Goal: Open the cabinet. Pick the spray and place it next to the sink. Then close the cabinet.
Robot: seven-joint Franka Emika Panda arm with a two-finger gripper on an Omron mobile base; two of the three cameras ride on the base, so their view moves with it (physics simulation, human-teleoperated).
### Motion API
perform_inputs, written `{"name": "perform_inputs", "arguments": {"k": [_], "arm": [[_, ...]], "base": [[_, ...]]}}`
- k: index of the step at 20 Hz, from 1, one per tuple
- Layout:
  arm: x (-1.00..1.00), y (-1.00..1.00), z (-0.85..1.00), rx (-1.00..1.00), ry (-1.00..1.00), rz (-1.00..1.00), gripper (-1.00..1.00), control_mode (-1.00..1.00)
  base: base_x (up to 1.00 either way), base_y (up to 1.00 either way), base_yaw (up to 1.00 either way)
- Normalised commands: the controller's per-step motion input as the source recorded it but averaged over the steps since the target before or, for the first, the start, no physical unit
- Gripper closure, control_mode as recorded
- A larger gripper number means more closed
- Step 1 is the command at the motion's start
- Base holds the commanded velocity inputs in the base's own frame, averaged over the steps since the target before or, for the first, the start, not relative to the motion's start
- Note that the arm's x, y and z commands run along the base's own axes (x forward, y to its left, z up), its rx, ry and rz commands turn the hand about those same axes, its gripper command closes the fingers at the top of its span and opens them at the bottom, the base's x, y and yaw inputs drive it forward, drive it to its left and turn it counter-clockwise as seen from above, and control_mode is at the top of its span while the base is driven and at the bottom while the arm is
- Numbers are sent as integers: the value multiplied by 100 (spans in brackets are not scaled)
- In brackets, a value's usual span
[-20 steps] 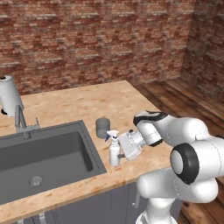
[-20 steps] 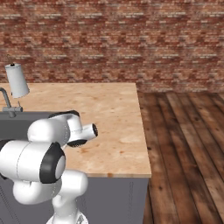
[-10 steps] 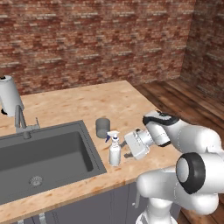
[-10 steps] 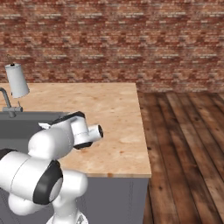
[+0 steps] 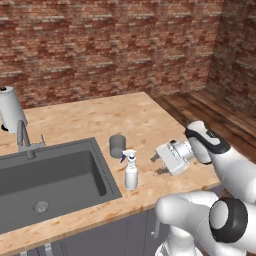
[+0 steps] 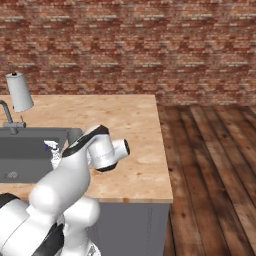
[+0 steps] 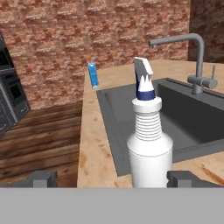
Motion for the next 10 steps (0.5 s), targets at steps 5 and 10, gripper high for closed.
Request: {"name": "perform_inputs", "arguments": {"k": [5, 10], "arm": [[-36, -26, 49, 0, 10, -19, -100, -100], [-54, -1, 36, 0, 11, -36, -100, -100]], "base": [[0, 0, 0], [0, 0, 0]]}}
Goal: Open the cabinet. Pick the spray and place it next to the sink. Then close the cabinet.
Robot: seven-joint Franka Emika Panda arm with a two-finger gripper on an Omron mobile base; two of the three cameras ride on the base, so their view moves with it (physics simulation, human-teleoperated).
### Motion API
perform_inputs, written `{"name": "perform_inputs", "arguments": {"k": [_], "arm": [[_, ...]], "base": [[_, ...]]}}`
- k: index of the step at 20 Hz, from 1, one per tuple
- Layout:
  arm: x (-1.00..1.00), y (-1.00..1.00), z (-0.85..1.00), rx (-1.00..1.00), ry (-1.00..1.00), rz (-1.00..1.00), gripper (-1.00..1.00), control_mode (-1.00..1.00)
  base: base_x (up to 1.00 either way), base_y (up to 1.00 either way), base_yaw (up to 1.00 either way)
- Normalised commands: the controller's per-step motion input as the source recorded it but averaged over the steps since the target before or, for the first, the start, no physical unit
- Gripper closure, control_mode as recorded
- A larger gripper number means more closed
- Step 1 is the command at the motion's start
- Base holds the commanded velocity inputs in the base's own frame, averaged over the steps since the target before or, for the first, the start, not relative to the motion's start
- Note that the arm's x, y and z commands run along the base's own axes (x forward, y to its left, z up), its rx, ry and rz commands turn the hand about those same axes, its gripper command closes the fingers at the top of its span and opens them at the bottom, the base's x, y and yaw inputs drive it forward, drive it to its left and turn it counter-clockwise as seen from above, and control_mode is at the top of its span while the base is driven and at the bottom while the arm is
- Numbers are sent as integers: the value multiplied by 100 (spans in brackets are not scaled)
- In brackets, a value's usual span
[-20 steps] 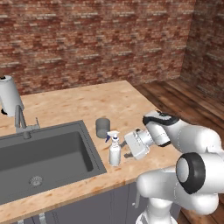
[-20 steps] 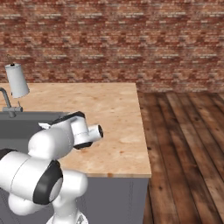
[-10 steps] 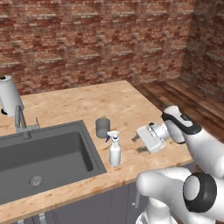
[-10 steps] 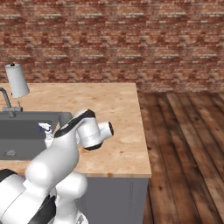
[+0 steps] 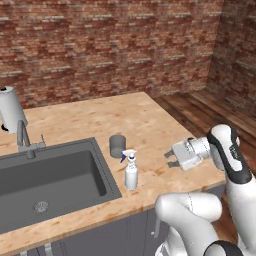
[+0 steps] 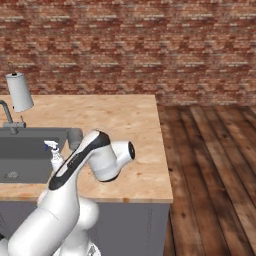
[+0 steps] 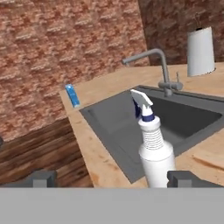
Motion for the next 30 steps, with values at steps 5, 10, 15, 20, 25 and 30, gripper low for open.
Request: {"name": "perform_inputs", "arguments": {"k": [5, 10, 15, 20, 25, 30], "arm": [[-72, 0, 47, -7, 9, -46, -100, -100], [-39, -3, 55, -15, 16, -44, -100, -100], [-38, 5, 71, -21, 17, -31, -100, -100], [-45, 35, 74, -25, 14, -13, -100, -100], [-47, 79, 32, -19, 0, 0, -100, -100], [-46, 84, 11, -4, -2, 0, -100, -100]], "base": [[0, 0, 0], [0, 0, 0], [0, 0, 0], [0, 0, 0], [0, 0, 0], [0, 0, 0]]}}
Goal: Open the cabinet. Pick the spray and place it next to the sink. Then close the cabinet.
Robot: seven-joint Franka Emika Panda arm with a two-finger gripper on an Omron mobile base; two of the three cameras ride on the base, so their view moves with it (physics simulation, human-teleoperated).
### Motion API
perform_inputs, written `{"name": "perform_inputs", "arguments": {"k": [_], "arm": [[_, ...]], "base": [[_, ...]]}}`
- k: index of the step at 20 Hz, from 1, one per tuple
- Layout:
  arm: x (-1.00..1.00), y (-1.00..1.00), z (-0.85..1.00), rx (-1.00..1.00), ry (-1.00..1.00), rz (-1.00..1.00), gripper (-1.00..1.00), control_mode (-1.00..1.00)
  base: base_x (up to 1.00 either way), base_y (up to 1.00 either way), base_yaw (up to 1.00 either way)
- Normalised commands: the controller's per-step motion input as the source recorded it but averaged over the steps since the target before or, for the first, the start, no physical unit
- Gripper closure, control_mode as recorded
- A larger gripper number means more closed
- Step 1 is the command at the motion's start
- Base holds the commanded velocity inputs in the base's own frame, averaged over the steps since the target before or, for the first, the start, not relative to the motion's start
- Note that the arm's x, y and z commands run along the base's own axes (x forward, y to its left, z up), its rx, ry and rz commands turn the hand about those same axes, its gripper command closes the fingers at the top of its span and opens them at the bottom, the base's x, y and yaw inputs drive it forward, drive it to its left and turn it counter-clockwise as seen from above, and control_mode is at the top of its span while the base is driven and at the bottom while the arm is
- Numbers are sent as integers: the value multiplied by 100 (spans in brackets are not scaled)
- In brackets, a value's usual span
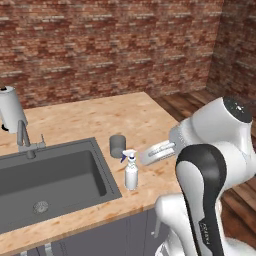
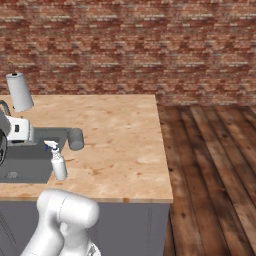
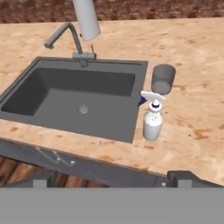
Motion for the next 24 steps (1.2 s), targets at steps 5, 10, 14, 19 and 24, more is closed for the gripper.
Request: {"name": "perform_inputs", "arguments": {"k": [5, 10, 14, 19, 24], "arm": [[-8, 64, 1, 0, -5, -8, -100, -100], [0, 0, 13, 8, 0, -26, -100, -100], [-1, 0, 8, 11, 0, -22, -100, -100], [0, 0, 0, 0, 0, 0, -100, -100], [0, 0, 0, 0, 0, 0, -100, -100]], "base": [[0, 0, 0], [0, 0, 0], [0, 0, 0], [0, 0, 0], [0, 0, 0]]}}
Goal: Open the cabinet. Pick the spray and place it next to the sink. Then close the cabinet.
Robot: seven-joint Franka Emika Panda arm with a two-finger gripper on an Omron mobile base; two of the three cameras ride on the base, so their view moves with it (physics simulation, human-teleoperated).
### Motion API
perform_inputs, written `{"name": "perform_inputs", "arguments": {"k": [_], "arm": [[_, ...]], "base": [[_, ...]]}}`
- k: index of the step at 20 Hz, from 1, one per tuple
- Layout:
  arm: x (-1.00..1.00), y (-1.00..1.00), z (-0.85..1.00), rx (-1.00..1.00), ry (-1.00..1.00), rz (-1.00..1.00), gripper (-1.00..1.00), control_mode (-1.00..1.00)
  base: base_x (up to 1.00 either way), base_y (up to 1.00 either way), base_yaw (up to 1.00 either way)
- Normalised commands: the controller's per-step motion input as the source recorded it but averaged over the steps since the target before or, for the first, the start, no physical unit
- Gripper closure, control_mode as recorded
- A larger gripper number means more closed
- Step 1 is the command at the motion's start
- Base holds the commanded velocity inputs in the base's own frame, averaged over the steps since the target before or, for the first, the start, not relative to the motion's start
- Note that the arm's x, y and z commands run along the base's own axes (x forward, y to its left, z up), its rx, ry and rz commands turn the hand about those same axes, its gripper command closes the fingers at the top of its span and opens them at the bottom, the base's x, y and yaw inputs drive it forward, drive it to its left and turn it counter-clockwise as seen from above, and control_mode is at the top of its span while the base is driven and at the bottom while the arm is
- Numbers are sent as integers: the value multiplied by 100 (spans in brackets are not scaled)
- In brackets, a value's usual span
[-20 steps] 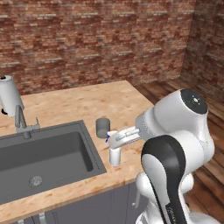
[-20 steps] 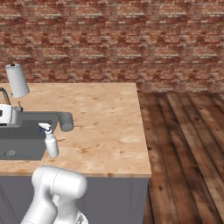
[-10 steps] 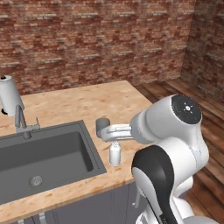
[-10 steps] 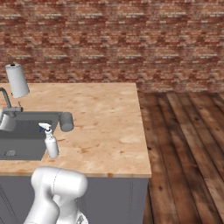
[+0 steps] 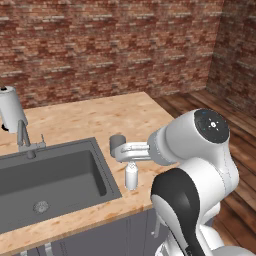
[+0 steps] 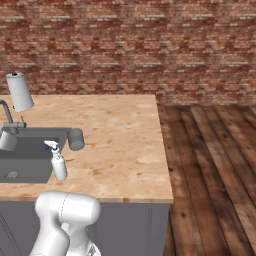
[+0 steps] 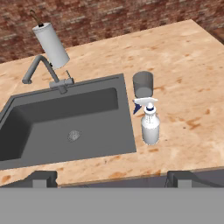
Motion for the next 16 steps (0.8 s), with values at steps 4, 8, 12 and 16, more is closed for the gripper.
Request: {"name": "perform_inputs", "arguments": {"k": [4, 8, 12, 16], "arm": [[0, 0, 0, 0, 0, 0, -100, -100], [0, 0, 0, 0, 0, 0, -100, 100], [0, 0, 0, 0, 0, 0, -100, 100], [0, 0, 0, 0, 0, 0, -100, 100]], "base": [[0, 0, 0], [-5, 0, 0], [-85, 3, 0], [-100, 15, 5]]}}
